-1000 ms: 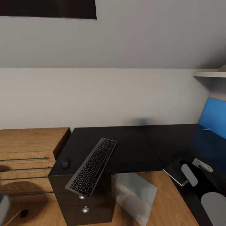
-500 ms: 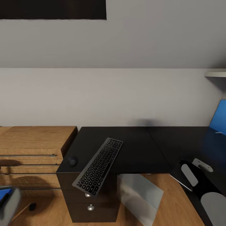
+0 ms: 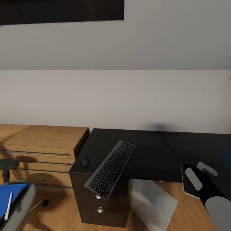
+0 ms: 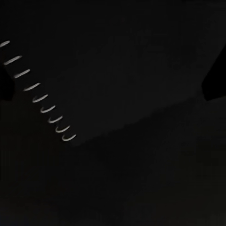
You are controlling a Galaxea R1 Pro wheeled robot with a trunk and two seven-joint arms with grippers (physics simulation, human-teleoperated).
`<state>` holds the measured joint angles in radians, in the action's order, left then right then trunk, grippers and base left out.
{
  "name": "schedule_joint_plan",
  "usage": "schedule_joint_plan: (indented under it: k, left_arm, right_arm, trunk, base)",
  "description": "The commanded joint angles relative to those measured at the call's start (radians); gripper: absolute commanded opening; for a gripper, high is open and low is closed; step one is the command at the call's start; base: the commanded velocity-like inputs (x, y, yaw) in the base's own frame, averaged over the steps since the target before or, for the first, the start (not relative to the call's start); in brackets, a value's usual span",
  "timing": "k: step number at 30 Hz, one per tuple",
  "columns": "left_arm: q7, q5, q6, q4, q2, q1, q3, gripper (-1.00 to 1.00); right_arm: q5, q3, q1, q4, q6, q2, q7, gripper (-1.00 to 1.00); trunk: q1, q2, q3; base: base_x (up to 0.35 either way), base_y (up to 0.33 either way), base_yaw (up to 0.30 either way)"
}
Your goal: In the bedroom, organize the workspace by keeping the computer under the desk, ensuring the monitor is on the desk, placing the keyboard on the desk next to the monitor, placing the mouse on the desk next to the keyboard, moving the folder from the swivel chair onto the desk next to the mouse, stacking the notebook on top of the folder with the pen on top of the notebook, and positioning the swivel chair next to the desk.
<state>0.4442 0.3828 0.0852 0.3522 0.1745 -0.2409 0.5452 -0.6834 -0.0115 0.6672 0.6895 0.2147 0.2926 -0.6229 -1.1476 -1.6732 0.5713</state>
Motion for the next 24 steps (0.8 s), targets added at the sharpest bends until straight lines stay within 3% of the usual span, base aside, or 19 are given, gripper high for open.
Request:
schedule_joint_plan:
  k: [1, 14, 24]
  left_arm:
    - [0.006, 0.010, 0.007, -0.002, 0.000, -0.001, 0.009, 1.00]
    - [0.007, 0.010, 0.007, -0.003, 0.000, -0.001, 0.009, 1.00]
    - [0.008, 0.010, 0.007, -0.004, 0.000, -0.001, 0.009, 1.00]
  right_arm:
    - [-0.004, 0.000, 0.000, 0.002, 0.006, 0.000, -0.004, 1.00]
    - [-0.003, -0.001, 0.000, 0.002, 0.006, 0.000, -0.004, 1.00]
    - [-0.003, -0.002, 0.000, 0.002, 0.006, 0.001, -0.004, 1.00]
  trunk:
    - [0.000, -0.001, 0.001]
    - [0.000, -0.001, 0.001]
    - [0.000, -0.001, 0.001]
  base:
    - [0.000, 0.000, 0.204]
    - [0.000, 0.000, 0.175]
    - [0.000, 0.000, 0.043]
